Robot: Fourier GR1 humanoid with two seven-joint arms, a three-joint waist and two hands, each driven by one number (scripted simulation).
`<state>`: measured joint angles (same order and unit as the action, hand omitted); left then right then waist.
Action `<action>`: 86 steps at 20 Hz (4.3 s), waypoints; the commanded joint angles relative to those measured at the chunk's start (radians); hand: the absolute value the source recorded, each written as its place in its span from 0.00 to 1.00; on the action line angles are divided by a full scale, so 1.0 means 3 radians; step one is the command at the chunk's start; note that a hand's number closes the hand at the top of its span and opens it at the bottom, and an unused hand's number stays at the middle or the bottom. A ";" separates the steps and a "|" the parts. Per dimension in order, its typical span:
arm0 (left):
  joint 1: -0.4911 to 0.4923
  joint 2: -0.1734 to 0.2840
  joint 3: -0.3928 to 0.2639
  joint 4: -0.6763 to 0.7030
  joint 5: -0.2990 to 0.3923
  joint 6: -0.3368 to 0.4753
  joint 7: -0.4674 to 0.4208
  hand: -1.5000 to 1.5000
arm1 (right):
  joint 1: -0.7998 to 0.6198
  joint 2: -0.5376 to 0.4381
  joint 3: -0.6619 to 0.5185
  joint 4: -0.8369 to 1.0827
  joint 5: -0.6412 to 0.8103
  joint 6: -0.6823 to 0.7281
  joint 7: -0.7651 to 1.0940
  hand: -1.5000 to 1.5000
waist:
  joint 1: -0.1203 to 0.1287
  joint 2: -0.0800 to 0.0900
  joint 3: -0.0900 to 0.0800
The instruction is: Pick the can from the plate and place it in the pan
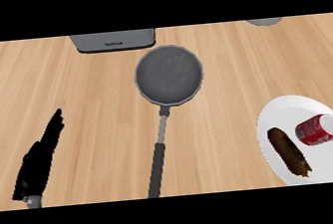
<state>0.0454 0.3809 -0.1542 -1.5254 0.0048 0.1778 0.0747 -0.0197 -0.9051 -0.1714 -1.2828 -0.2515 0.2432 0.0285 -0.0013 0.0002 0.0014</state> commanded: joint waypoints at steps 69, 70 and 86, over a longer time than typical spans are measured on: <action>0.0269 -0.0575 0.0409 -0.0492 -0.0617 -0.0485 0.0266 0.50 | -0.1020 0.0976 0.0865 -0.0085 0.2130 0.2324 0.1831 0.00 | 0.0020 -0.0003 -0.0005; 0.0217 -0.0507 0.0429 -0.0491 -0.0654 -0.0545 0.0247 0.50 | -0.0864 0.0927 0.0954 -0.0091 0.2304 0.2206 0.1589 0.00 | 0.0016 -0.0002 -0.0004; 0.0113 -0.0579 0.0617 -0.0239 -0.0626 -0.0690 0.0187 0.50 | -0.0642 0.1267 0.0625 0.0033 0.2407 0.2077 0.1237 1.00 | -0.0004 -0.0003 -0.0005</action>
<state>0.1019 0.1981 0.0107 -1.6226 -0.1939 -0.0040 0.1261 -0.2794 -0.5329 0.0341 -1.2405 0.4827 0.8438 0.4151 0.0031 -0.0049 -0.0069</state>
